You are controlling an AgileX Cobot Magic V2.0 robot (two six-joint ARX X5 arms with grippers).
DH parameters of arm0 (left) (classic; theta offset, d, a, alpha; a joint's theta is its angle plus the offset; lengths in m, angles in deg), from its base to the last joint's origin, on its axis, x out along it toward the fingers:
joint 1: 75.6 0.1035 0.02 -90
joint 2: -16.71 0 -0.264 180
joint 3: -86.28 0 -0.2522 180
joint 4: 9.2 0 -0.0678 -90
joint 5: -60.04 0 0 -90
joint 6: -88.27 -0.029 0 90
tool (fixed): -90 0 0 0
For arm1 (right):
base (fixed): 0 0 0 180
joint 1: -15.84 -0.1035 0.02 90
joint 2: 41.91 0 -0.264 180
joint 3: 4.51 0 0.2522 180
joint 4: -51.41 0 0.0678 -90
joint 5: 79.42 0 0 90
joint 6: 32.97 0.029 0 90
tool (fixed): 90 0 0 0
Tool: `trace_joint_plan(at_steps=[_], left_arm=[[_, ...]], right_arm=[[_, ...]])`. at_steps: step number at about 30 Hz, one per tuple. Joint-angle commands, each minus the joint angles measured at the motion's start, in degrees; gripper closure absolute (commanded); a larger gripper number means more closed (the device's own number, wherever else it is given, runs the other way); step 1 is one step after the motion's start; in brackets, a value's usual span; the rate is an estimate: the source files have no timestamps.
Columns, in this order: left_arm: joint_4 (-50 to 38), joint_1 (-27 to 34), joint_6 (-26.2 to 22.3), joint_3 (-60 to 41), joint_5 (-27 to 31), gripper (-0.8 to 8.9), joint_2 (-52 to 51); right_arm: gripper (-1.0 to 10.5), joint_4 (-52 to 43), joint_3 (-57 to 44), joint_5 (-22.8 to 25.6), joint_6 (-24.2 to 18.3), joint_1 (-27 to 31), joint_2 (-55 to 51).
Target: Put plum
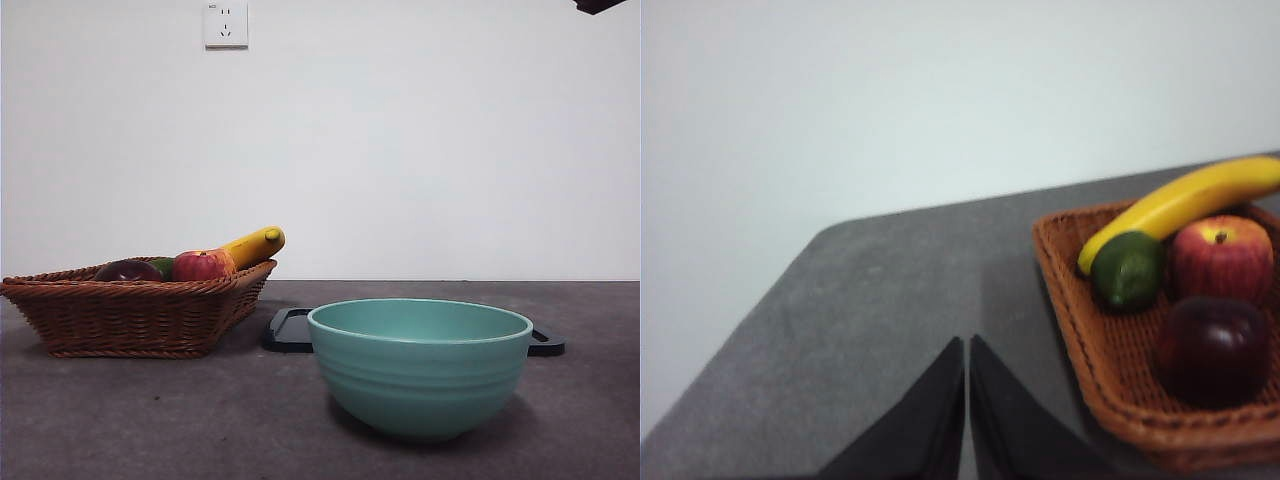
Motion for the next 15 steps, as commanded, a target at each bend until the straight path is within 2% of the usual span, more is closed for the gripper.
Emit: trace_joint_plan(at_steps=[1, 10, 15], left_arm=[[0.83, 0.15, -0.63, -0.46, 0.24, 8.07, -0.96], [8.5, 0.15, -0.52, -1.31, 0.28, 8.07, -3.1], [12.9, 0.15, 1.07, -1.31, 0.28, 8.07, -3.1]], right_arm=[[9.4, -0.42, 0.92, -0.13, -0.63, -0.31, 0.31], [9.4, -0.44, 0.92, -0.13, -0.61, -0.31, 0.33], [9.4, -0.48, 0.92, -0.13, -0.63, -0.31, 0.33]])
